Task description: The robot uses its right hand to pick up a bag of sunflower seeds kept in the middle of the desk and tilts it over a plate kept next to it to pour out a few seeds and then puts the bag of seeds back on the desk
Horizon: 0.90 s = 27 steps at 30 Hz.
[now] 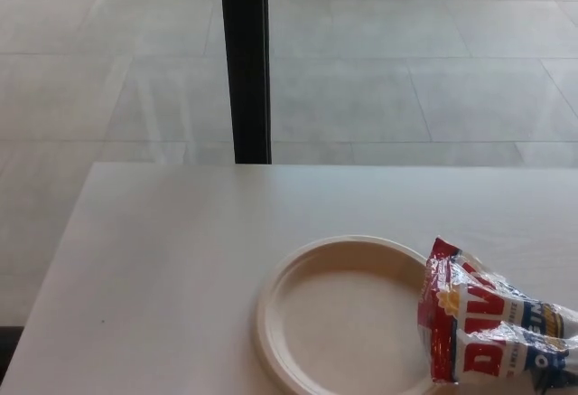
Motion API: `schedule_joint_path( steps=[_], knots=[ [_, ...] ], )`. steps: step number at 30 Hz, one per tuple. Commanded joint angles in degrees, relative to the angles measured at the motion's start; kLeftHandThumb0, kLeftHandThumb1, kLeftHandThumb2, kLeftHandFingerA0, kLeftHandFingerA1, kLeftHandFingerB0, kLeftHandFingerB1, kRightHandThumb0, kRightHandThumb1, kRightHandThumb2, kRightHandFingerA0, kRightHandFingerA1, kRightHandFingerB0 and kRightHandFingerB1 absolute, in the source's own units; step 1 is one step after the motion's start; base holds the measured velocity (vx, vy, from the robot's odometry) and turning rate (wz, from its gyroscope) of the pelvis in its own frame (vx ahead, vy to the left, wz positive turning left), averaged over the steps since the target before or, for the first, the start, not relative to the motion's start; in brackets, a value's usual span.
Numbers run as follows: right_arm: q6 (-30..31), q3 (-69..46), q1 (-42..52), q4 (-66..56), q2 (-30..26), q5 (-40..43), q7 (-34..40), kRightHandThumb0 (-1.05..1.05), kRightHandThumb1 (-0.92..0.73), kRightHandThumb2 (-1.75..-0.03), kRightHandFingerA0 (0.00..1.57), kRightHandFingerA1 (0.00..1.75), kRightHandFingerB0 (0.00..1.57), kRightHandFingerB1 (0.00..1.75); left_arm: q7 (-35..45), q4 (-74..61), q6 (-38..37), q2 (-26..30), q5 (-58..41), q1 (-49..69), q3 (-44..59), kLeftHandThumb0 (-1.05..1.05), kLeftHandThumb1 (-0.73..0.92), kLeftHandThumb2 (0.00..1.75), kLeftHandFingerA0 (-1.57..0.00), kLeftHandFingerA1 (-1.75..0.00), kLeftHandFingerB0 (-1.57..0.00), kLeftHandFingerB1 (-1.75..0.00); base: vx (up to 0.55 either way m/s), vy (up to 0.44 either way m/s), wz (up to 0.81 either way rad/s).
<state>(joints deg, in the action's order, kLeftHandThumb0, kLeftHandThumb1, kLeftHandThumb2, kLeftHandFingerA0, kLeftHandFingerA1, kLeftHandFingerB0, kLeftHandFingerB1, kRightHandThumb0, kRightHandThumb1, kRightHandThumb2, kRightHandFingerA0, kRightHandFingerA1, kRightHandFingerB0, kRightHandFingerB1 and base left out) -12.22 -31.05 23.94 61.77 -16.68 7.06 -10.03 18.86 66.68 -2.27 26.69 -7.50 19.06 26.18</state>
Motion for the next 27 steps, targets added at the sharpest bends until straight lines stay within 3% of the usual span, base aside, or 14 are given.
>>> schedule_joint_path(
  steps=[1,2,3,4,5,8,13,14,18,19,20,21,26,27],
  knots=[
    [-2.0,-8.2,-1.5,-0.5,-2.3,10.2,-2.6,-0.88,-0.58,-0.88,0.00,0.00,0.00,0.05,6.6,1.3,-1.7,1.6,-3.9,0.5,2.2,-0.33,0.67,1.21,-0.22,-0.63,-0.11,-0.58,0.00,0.000,0.00],
    [-1.8,-8.6,-1.7,-0.3,-2.2,10.2,-2.6,-0.88,-0.58,-0.88,0.00,0.00,0.00,0.05,6.7,1.3,-1.9,1.7,-3.9,0.8,2.3,-0.33,0.67,1.21,-0.22,-0.63,-0.11,-0.58,0.00,0.000,0.00],
    [-0.6,-9.6,-2.2,-0.6,-2.7,10.8,-2.3,-0.93,-0.61,-0.93,0.00,0.00,0.00,0.06,7.4,1.2,-0.7,1.7,-4.6,0.7,2.9,-0.53,0.74,0.78,-0.23,-0.72,-0.04,-0.45,0.00,0.000,0.00],
    [0.3,-10.3,-2.6,-0.7,-2.9,11.0,-2.3,-0.97,-0.62,-0.94,0.00,0.00,0.00,0.04,7.5,1.3,-0.8,1.8,-4.6,0.9,3.1,-0.53,0.74,0.78,-0.24,-0.69,-0.03,-0.47,0.00,0.000,0.00],
    [0.7,-11.4,-3.7,-1.5,-4.1,11.6,-1.7,-0.98,-0.66,-0.95,0.00,0.04,0.00,0.00,7.1,1.2,-1.2,2.0,-4.4,1.4,3.1,-0.32,0.68,1.21,-0.20,-0.63,-0.09,-0.57,0.00,0.000,0.00],
    [1.0,-13.5,-5.5,-3.6,-5.7,12.3,0.0,-0.95,-0.64,-0.91,0.00,0.01,0.00,0.00,6.0,1.1,-3.1,2.0,-2.2,2.0,1.1,-0.32,0.69,1.22,-0.17,-0.61,-0.09,-0.56,0.00,0.000,0.00],
    [3.8,-14.4,-8.2,-14.2,-7.9,11.9,5.1,-0.98,-0.66,-0.99,0.00,0.00,0.00,0.02,6.4,2.7,-2.3,2.2,-3.1,1.0,1.4,-0.33,0.66,1.20,-0.21,-0.63,-0.11,-0.57,0.00,0.000,0.00],
    [4.7,-14.6,-9.5,-17.5,-8.6,12.0,6.2,-0.93,-0.62,-0.97,0.00,0.03,0.00,0.05,6.0,2.2,-1.8,2.1,-3.6,1.1,1.8,-0.52,0.74,0.75,-0.23,-0.68,-0.05,-0.47,0.00,0.000,0.00],
    [8.2,-13.9,-11.0,-28.6,-9.2,11.4,6.8,-0.99,-0.59,-0.98,0.00,0.00,0.00,0.04,5.8,1.7,-0.6,1.9,-4.6,0.8,2.7,-0.52,0.75,0.75,-0.17,-0.63,-0.02,-0.41,0.00,0.000,0.00],
    [9.2,-13.3,-11.5,-32.4,-9.6,10.8,7.0,-0.99,-0.58,-0.98,0.00,0.00,0.00,0.04,6.2,1.5,-2.8,2.0,-3.3,1.4,1.6,-0.32,0.68,1.21,-0.20,-0.63,-0.11,-0.58,0.00,0.000,0.00],
    [9.3,-12.9,-11.7,-34.1,-9.7,10.5,6.6,-0.95,-0.54,-0.93,0.00,0.00,0.00,0.04,6.3,1.4,-3.2,2.1,-3.0,1.5,1.2,-0.54,0.78,0.76,-0.21,-0.64,-0.06,-0.48,0.00,0.000,0.00],
    [7.2,-12.2,-11.4,-35.8,-10.2,9.5,5.0,-0.92,-0.53,-0.89,0.00,0.00,0.00,0.01,6.0,2.0,-2.5,2.1,-2.8,1.5,1.0,-0.32,0.69,1.21,-0.18,-0.61,-0.09,-0.57,0.00,0.000,0.00],
    [9.0,-8.3,-9.7,-46.0,-10.2,7.3,2.2,-0.98,-0.57,-0.89,0.00,0.00,0.00,0.00,6.3,2.9,-1.1,1.8,-5.1,1.7,2.8,-0.53,0.72,0.77,-0.22,-0.66,-0.07,-0.49,0.00,0.000,0.00],
    [8.8,-7.2,-9.6,-46.6,-10.7,6.6,1.1,-0.82,-0.48,-0.79,0.00,0.00,0.00,0.00,6.3,2.8,-1.3,2.0,-4.5,1.9,2.3,-0.33,0.68,1.21,-0.20,-0.62,-0.10,-0.57,0.00,0.000,0.00]
  ],
)
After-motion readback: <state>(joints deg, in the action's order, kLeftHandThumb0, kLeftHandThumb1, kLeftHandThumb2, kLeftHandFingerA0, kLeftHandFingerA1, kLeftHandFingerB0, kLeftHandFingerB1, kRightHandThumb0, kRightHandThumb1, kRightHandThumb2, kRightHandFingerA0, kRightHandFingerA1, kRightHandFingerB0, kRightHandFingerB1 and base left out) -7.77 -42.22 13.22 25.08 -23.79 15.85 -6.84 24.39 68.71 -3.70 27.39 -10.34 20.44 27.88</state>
